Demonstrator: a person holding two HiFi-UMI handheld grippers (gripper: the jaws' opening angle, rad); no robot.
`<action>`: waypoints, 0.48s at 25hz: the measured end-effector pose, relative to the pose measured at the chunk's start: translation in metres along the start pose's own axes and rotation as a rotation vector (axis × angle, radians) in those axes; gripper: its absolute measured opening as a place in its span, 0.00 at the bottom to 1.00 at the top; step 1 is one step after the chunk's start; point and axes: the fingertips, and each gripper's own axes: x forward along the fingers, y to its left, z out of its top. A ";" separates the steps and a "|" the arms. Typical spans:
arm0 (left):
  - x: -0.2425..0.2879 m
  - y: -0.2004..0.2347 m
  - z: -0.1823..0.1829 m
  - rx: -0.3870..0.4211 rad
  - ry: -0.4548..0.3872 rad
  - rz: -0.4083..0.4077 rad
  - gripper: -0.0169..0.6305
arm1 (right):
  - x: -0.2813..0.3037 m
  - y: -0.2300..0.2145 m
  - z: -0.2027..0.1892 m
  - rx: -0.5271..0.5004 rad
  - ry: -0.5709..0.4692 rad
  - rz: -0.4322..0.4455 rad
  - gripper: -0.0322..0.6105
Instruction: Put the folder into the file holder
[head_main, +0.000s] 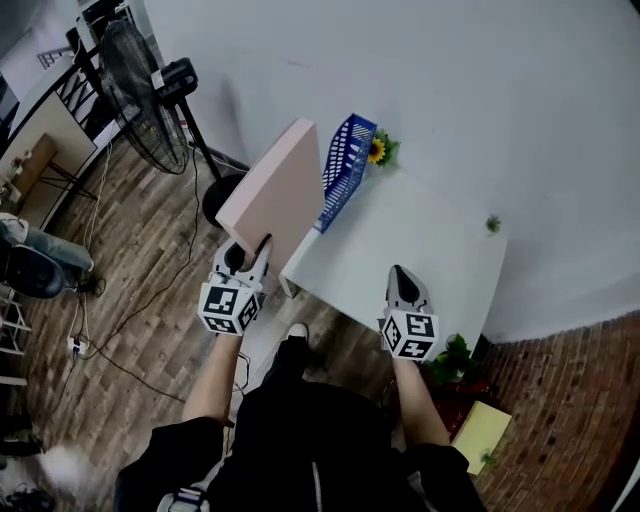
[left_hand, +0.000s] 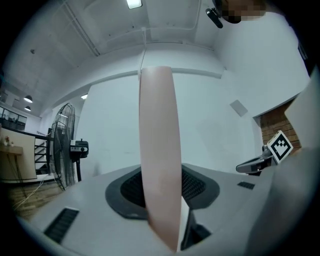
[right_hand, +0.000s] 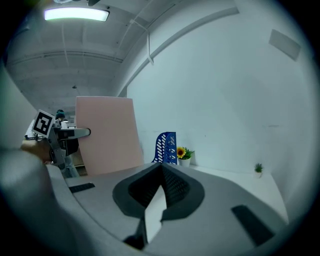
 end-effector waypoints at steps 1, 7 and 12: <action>0.013 0.003 0.001 -0.004 -0.003 -0.014 0.31 | 0.007 -0.004 0.002 0.003 0.002 -0.013 0.06; 0.081 0.012 0.010 -0.001 -0.016 -0.080 0.31 | 0.039 -0.028 0.016 0.025 0.011 -0.093 0.06; 0.125 0.020 0.013 0.015 -0.019 -0.096 0.31 | 0.059 -0.040 0.023 0.039 0.023 -0.146 0.06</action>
